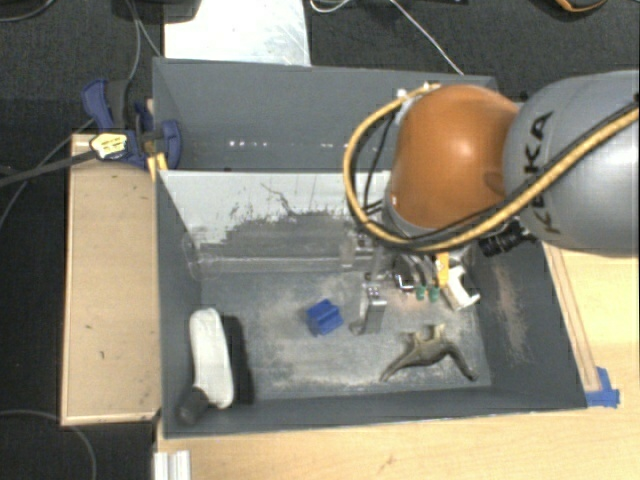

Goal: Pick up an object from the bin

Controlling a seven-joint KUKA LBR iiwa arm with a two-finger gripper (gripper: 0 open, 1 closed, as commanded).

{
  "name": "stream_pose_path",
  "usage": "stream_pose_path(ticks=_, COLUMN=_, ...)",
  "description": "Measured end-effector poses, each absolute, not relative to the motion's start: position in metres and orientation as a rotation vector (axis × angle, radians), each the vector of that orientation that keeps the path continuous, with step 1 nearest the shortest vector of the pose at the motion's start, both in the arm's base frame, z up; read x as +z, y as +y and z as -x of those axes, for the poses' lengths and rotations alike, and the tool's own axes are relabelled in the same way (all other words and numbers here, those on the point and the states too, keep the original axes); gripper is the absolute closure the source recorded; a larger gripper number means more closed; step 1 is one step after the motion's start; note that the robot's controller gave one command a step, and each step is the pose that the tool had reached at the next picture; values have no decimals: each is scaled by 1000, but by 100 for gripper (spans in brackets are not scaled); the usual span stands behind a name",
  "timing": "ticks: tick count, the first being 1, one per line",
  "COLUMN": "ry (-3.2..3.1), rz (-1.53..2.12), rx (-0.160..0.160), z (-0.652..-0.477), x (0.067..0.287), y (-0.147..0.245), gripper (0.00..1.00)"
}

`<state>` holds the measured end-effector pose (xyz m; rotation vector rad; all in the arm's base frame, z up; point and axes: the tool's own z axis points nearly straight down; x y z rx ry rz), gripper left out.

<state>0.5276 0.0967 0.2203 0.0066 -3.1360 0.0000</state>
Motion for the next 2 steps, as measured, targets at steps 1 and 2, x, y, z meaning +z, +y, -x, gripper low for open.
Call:
stream_pose_path(ticks=1, ry=-3145, rz=1, rx=-2, z=-529, x=225, y=96, gripper=0)
stream_pose_path(ticks=2, ry=-3135, rz=-240, rx=-2, z=-541, x=127, y=107, gripper=0)
